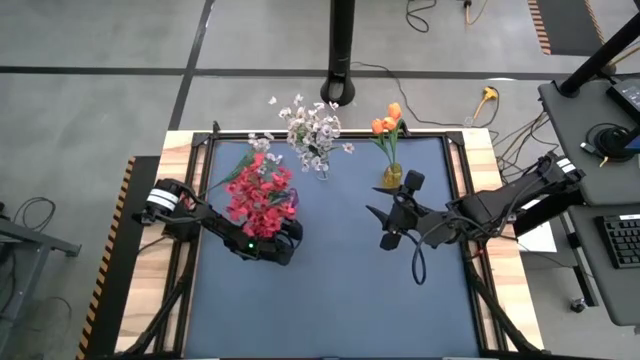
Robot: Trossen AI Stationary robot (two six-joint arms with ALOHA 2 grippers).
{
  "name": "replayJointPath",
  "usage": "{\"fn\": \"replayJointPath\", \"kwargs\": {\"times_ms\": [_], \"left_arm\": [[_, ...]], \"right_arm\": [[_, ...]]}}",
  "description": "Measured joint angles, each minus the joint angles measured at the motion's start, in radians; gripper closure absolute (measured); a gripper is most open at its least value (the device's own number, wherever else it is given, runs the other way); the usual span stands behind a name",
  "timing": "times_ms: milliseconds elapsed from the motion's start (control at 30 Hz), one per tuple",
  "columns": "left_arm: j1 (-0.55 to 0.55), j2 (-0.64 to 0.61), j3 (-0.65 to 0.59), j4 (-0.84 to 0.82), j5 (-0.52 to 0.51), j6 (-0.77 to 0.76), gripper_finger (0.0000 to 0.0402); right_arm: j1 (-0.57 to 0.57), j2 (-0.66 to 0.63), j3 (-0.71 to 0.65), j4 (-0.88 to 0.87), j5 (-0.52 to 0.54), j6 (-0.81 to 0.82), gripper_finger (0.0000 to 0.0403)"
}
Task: Sort flowers into vase by color
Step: Adjust the purple vase
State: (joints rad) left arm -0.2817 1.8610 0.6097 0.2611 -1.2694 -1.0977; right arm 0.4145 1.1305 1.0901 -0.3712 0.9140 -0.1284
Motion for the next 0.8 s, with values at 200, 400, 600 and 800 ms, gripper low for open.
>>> {"fn": "replayJointPath", "kwargs": {"times_ms": [200,400,600,800], "left_arm": [[-0.001,0.000,-0.012,-0.001,-0.003,0.008,0.0219],[-0.006,0.000,-0.023,-0.004,-0.004,0.009,0.0219],[-0.011,-0.001,-0.029,-0.007,-0.004,0.017,0.0219],[-0.022,-0.023,-0.029,-0.060,-0.003,0.040,0.0219]], "right_arm": [[0.000,0.000,0.000,0.000,-0.001,0.000,0.0197],[0.000,0.000,0.000,-0.015,-0.001,0.011,0.0197],[0.000,0.001,0.000,-0.024,-0.001,0.024,0.0197],[0.000,0.001,0.000,-0.023,0.000,0.024,0.0197]]}}
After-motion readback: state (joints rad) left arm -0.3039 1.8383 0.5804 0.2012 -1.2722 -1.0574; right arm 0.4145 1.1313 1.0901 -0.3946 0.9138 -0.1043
